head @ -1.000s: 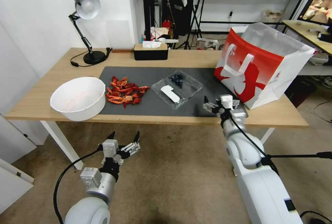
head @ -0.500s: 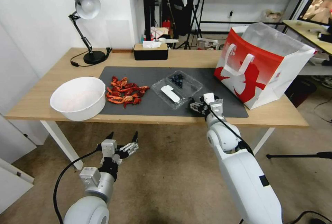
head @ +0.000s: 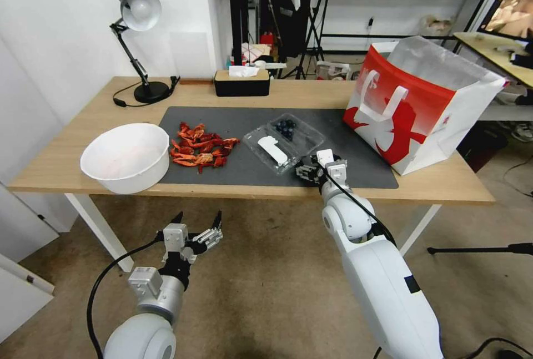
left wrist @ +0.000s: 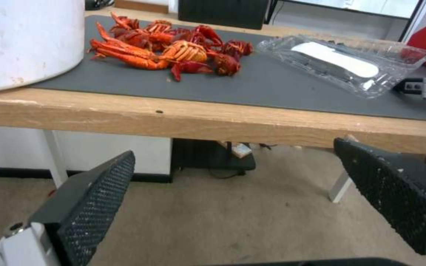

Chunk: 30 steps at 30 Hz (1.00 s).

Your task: Close the takeout container lid, then place the container into the takeout bag.

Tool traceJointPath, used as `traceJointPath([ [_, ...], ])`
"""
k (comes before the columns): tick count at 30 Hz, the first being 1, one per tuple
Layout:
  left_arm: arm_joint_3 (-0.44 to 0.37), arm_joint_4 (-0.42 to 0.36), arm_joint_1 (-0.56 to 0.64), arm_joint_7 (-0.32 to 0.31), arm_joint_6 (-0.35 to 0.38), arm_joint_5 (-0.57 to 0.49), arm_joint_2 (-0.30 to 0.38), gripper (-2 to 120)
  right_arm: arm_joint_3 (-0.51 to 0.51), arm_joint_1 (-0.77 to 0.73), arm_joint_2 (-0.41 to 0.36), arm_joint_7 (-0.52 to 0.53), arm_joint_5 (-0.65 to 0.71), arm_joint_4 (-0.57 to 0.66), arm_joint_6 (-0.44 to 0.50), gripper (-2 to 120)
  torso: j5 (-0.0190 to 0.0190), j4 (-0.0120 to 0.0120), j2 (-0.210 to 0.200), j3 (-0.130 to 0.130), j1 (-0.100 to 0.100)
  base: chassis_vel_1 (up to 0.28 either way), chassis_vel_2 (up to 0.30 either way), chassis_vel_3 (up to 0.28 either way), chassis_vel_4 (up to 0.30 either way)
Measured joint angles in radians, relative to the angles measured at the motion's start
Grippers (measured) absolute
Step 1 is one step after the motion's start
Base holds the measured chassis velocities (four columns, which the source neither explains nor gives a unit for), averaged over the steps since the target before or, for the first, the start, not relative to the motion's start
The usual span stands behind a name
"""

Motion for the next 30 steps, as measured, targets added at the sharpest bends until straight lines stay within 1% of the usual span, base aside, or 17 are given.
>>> traceJointPath([
  [30,0.006,0.006,0.006,-0.001,0.001,-0.001,0.004,100,-0.037,0.006,0.081,0.079,0.055,0.020,-0.044,100,0.0000,0.0001,0.000,0.000,0.000,0.000,0.000,0.000,0.000],
])
